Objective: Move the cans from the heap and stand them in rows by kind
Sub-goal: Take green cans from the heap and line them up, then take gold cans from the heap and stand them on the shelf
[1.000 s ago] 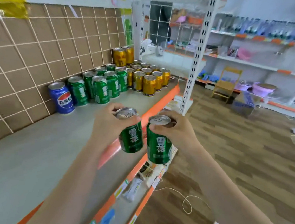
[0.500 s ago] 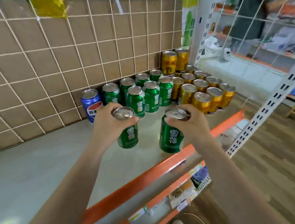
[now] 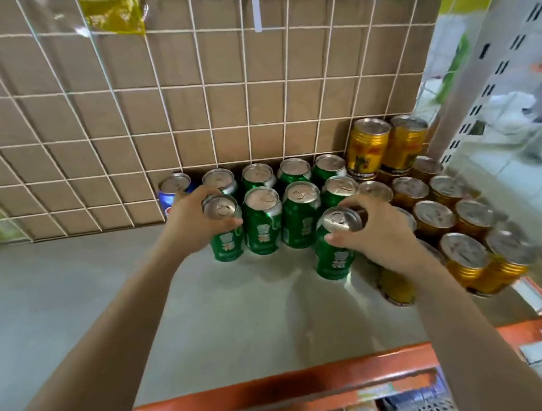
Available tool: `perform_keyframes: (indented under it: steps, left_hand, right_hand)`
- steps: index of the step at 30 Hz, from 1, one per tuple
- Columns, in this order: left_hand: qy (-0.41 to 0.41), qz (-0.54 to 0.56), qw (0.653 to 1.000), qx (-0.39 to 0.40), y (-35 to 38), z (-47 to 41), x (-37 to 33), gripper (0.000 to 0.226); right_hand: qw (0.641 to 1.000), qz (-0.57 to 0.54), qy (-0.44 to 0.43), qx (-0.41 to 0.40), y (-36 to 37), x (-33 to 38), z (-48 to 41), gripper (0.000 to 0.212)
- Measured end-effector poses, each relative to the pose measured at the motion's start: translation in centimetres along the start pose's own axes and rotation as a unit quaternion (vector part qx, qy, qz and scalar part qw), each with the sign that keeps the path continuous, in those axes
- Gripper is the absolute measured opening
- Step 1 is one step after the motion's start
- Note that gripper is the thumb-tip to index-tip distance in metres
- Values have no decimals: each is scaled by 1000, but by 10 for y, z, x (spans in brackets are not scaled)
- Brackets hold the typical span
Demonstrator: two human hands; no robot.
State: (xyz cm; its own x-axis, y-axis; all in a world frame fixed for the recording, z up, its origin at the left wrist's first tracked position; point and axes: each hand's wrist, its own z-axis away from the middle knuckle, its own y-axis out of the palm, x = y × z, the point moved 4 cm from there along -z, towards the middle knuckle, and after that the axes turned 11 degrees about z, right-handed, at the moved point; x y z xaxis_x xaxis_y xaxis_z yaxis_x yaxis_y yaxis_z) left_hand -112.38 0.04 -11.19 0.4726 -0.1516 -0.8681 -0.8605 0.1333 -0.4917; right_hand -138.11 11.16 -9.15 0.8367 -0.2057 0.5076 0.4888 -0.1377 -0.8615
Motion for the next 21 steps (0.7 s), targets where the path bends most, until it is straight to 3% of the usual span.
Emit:
perform_keyframes:
  steps: [10, 21]
  left_hand:
    - [-28, -34, 999, -24, 6, 3, -4, 58]
    - [-34, -61, 992, -100, 17, 16, -7, 70]
  right_hand:
    - [994, 54, -86, 40, -14, -9, -18, 60]
    - [991, 82, -100, 31, -15, -15, -16, 67]
